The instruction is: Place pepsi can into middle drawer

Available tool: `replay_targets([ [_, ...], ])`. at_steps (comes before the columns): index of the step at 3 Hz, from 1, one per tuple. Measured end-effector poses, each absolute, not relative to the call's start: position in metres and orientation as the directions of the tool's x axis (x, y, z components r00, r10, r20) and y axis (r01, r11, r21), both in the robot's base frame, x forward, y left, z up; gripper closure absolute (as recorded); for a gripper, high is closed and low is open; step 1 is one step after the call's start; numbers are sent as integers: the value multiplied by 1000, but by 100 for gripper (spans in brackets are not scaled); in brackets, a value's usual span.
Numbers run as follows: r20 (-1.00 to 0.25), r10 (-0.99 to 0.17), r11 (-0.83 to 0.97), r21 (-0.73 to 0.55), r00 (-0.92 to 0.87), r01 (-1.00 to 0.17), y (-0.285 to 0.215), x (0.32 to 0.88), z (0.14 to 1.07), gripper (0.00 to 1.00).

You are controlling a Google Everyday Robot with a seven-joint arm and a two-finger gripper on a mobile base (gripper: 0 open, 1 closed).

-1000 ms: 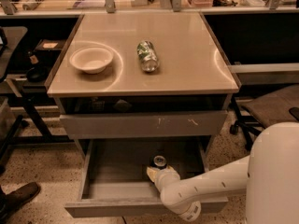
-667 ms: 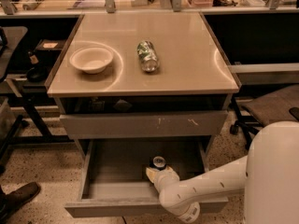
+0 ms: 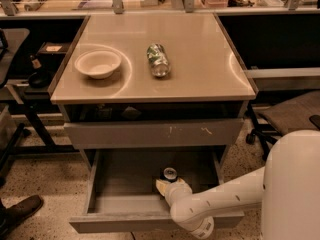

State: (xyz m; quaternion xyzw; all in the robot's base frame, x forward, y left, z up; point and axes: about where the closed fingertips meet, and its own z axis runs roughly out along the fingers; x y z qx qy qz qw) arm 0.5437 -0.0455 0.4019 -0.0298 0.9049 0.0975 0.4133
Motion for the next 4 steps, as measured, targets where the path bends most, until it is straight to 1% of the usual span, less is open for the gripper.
replay_targets([
  [2, -754, 27, 979, 152, -657, -134, -45, 544, 402, 12],
  [3, -754, 27, 979, 152, -657, -134, -45, 544, 402, 0],
  [4, -754, 27, 979, 152, -657, -134, -45, 544, 402, 0],
])
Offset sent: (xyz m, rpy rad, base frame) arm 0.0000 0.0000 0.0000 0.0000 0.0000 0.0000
